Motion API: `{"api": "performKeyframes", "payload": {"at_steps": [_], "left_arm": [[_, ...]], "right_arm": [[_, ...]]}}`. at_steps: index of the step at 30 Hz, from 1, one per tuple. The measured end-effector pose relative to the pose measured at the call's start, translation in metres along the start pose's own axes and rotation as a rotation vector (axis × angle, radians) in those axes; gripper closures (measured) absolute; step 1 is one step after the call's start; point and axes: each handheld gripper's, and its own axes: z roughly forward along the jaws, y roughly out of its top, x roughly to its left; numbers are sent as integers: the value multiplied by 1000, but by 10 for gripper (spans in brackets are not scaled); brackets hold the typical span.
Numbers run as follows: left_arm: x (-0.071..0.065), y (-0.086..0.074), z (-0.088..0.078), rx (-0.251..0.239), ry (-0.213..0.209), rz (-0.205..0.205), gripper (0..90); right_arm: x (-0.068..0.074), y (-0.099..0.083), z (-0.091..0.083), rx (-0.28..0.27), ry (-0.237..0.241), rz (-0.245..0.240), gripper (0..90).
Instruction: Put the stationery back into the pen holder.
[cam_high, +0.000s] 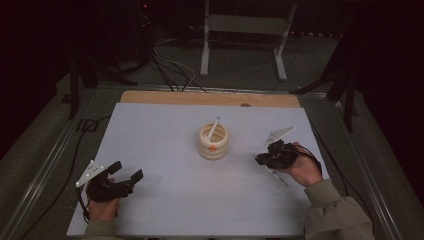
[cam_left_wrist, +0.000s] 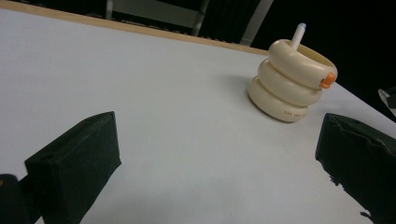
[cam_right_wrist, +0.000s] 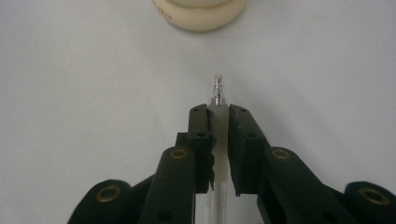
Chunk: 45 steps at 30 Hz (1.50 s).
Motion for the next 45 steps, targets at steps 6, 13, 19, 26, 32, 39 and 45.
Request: {"api": "performKeyframes", "payload": {"at_steps": [6,13,19,26,32,39,45], "left_arm": [[0,0,0,-1,0,1,3],[0,0,0,-1,-1,2,3],[0,0,0,-1,-1,1,3],[0,0,0,-1,-1,1,3],[0,0,0,-2,-1,1,3],[0,0,0,-1,0,1,3],[0,0,0,-1,0,1,3]], "right_arm": [[-1,6,-4,-51,-13,22,811],[-2,11,-9,-101,-20,41,811],[-4,13,-13,-144,-38,66,812],[-7,16,-18,-189,-52,91,811],[-8,20,-25,-228,-62,104,811],[-8,24,-31,-267,-78,114,811],[-9,28,-35,-290,-80,124,811]]}}
